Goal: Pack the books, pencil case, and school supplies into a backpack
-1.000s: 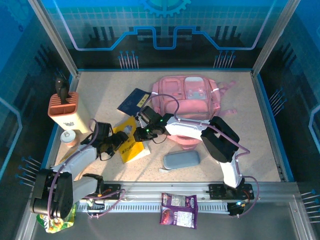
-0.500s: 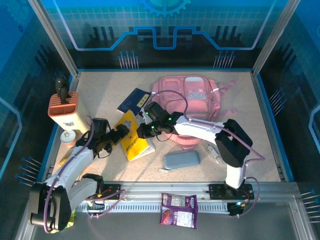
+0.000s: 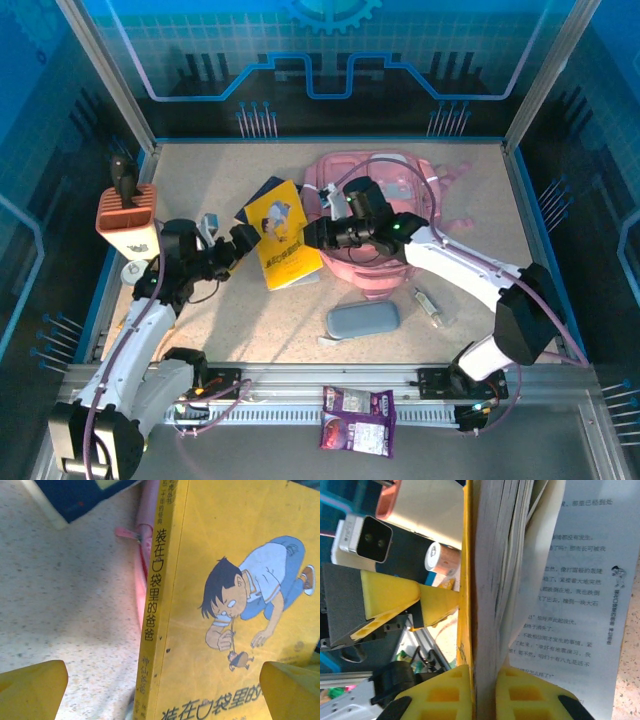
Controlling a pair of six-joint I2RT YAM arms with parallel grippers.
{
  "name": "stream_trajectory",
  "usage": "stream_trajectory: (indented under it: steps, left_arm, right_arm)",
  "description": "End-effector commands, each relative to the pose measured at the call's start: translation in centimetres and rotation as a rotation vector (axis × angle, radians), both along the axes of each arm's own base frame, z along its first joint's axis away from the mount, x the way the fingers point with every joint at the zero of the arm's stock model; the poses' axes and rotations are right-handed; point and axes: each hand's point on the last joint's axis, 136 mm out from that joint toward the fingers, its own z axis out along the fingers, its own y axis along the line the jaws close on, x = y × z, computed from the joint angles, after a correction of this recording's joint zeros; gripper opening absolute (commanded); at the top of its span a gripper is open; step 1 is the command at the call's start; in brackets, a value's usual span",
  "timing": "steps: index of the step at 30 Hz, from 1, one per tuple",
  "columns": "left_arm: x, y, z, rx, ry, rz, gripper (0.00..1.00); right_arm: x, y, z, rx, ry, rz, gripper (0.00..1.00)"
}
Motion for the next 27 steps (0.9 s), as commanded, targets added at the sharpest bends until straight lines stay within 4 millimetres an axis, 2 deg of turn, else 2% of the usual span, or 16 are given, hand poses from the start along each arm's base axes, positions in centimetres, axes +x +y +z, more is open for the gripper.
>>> stream_trajectory:
  steps: [1, 5, 9, 12, 16, 20, 23, 27]
  left_arm:
    - [0.3, -1.4, 2.5, -0.096, -0.080, -0.068, 0.99]
    - [0.8, -3.0, 3.7, -0.191, -0.127, -0.116, 0.95]
    - [1.0, -4.9, 3.7, -0.185, -0.123, -0.173, 0.87]
    - [1.2, -5.7, 4.2, -0.207, -0.139, -0.188, 0.74]
    - [1.3, -6.2, 5.3, -0.223, -0.182, -0.202, 0.45]
    - [1.5, -6.2, 6.0, -0.219, -0.196, -0.199, 0.22]
    - [1.7, -6.2, 6.8, -0.217, -0.214, -0.201, 0.10]
    - [2.0, -6.4, 8.3, -0.243, -0.240, -0.201, 0.00]
  right_arm:
    - [-0.6, 0.1, 4.4, 0.166, -0.037, 0.074, 0.14]
    - [-0.3, -0.1, 5.0, 0.234, -0.011, 0.073, 0.14]
    - [0.2, 0.1, 5.1, 0.275, 0.001, 0.072, 0.14]
    - [0.7, -0.1, 4.1, 0.270, 0.024, 0.057, 0.13]
    - [1.1, -0.7, 2.0, 0.217, 0.041, 0.033, 0.15]
    - [1.1, -1.3, 1.1, 0.212, 0.061, 0.019, 0.25]
    - [1.1, -2.3, 0.1, 0.170, 0.072, -0.006, 0.43]
    - [0.9, -4.0, -1.3, 0.125, 0.096, -0.061, 0.74]
